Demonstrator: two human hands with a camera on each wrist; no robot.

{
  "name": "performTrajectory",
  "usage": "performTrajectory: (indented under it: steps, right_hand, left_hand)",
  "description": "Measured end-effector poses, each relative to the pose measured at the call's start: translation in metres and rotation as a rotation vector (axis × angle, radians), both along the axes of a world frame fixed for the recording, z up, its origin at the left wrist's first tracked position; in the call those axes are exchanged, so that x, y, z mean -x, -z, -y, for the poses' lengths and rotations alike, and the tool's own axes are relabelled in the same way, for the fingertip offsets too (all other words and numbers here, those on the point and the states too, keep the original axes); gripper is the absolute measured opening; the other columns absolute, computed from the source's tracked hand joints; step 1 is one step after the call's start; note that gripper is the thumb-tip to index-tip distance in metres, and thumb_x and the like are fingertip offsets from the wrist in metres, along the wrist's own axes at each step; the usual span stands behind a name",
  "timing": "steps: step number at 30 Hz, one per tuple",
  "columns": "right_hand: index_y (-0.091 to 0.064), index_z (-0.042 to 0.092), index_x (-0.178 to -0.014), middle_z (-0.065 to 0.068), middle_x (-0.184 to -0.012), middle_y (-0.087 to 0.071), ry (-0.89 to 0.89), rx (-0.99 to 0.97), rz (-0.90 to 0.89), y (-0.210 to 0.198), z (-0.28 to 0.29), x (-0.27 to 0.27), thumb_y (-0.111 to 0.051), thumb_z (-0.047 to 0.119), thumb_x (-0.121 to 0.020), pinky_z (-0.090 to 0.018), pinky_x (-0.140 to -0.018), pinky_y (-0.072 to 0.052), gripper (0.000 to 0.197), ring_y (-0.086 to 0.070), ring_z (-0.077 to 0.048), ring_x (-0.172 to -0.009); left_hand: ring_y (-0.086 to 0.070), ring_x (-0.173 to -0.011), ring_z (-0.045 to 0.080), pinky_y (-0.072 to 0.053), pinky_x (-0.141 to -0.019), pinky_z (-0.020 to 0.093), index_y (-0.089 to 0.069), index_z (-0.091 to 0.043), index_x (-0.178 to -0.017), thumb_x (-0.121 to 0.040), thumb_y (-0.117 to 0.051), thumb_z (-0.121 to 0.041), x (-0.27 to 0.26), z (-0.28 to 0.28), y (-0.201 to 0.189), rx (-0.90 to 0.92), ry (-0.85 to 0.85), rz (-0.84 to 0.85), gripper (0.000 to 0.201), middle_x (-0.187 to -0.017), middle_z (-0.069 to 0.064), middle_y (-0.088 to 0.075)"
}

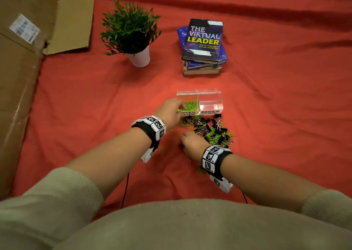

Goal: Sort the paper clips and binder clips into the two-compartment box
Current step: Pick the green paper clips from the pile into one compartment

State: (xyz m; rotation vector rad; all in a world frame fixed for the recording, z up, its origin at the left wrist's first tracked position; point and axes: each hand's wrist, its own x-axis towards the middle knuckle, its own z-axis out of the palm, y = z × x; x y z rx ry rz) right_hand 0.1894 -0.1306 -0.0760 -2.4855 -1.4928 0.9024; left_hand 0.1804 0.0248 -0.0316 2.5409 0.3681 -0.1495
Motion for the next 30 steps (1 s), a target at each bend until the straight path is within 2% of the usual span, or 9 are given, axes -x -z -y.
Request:
performTrajectory:
  steps: [3,6,11,15,21,23,26,28,30]
  right_hand:
    - [-0.052,-0.001,-0.112,-0.019,-0.115,-0.054,-0.009,0.027,0.029,0.000,0.000,0.006,-0.044,0.004,-0.087,-0.041,-0.089,-0.045,0.027,-0.050,-0.035,-0.112]
    - [-0.050,0.000,-0.114,-0.018,-0.118,-0.054,-0.049,0.054,0.057,0.001,-0.001,0.008,-0.043,0.004,-0.087,-0.041,-0.092,-0.045,0.028,-0.048,-0.034,-0.116]
    - [-0.051,0.000,-0.115,-0.017,-0.118,-0.053,-0.060,0.029,0.071,0.000,0.000,0.013,-0.047,0.013,-0.088,-0.041,-0.095,-0.045,0.030,-0.047,-0.033,-0.116]
    - [-0.052,-0.001,-0.112,-0.018,-0.115,-0.054,-0.054,0.028,0.059,0.003,0.001,0.019,-0.043,0.011,-0.089,-0.040,-0.094,-0.044,0.028,-0.049,-0.033,-0.112]
    - [-0.054,0.000,-0.111,-0.020,-0.115,-0.058,-0.007,0.082,0.004,-0.003,-0.003,0.020,-0.046,0.009,-0.086,-0.039,-0.091,-0.046,0.028,-0.054,-0.035,-0.110]
    - [-0.062,0.003,-0.105,-0.017,-0.109,-0.064,0.103,0.049,-0.056,-0.007,-0.002,0.016,-0.049,0.012,-0.086,-0.035,-0.086,-0.047,0.025,-0.059,-0.032,-0.103]
    - [-0.068,0.007,-0.086,-0.012,-0.085,-0.070,0.479,-0.072,-0.288,-0.013,-0.001,0.001,-0.049,0.016,-0.089,-0.030,-0.068,-0.049,0.021,-0.064,-0.023,-0.074]
    - [-0.065,0.010,-0.077,-0.009,-0.068,-0.066,0.697,-0.103,-0.497,-0.016,-0.005,-0.012,-0.043,0.014,-0.091,-0.026,-0.057,-0.047,0.026,-0.058,-0.017,-0.055]
    - [-0.061,0.009,-0.072,-0.008,-0.062,-0.060,0.802,-0.138,-0.610,-0.019,-0.011,-0.023,-0.043,0.013,-0.090,-0.027,-0.056,-0.046,0.026,-0.054,-0.017,-0.050]
  left_hand:
    - [-0.060,-0.090,0.027,-0.047,-0.080,0.033,-0.065,-0.012,-0.091,-0.080,-0.054,-0.003,0.037,-0.004,0.012,0.040,-0.059,-0.098,0.018,-0.094,0.008,-0.059]
    - [-0.059,-0.098,0.026,-0.045,-0.084,0.033,-0.063,-0.015,-0.093,-0.082,-0.061,-0.019,0.077,-0.001,0.028,-0.051,-0.072,-0.269,0.012,-0.100,0.007,-0.059]
    - [-0.054,-0.107,0.028,-0.048,-0.089,0.040,-0.056,-0.014,-0.105,-0.078,-0.069,-0.041,0.115,0.014,0.047,-0.142,-0.122,-0.315,0.041,-0.109,0.007,-0.053]
    - [-0.056,-0.107,0.032,-0.047,-0.091,0.041,-0.055,-0.008,-0.106,-0.083,-0.066,-0.031,0.119,0.020,0.052,-0.142,-0.120,-0.304,0.035,-0.110,0.011,-0.057]
    - [-0.058,-0.107,0.035,-0.047,-0.089,0.042,-0.058,-0.005,-0.106,-0.089,-0.047,-0.012,0.122,0.019,0.053,-0.160,-0.112,-0.347,0.021,-0.112,0.015,-0.059]
    - [-0.056,-0.108,0.035,-0.046,-0.090,0.042,-0.056,-0.003,-0.106,-0.091,-0.045,-0.013,0.124,0.019,0.053,-0.181,-0.121,-0.344,0.022,-0.113,0.015,-0.057]
    - [-0.055,-0.109,0.035,-0.045,-0.093,0.042,-0.055,-0.002,-0.106,-0.093,-0.046,-0.019,0.124,0.018,0.052,-0.153,-0.141,-0.309,0.023,-0.112,0.016,-0.056]
    - [-0.057,-0.106,0.033,-0.045,-0.091,0.037,-0.057,-0.004,-0.102,-0.093,-0.049,-0.019,0.121,0.017,0.048,-0.046,-0.187,-0.279,0.019,-0.110,0.016,-0.061]
    - [-0.060,-0.101,0.029,-0.043,-0.085,0.030,-0.059,-0.007,-0.099,-0.092,-0.053,-0.017,0.118,0.016,0.043,0.080,-0.258,-0.247,0.014,-0.105,0.013,-0.065]
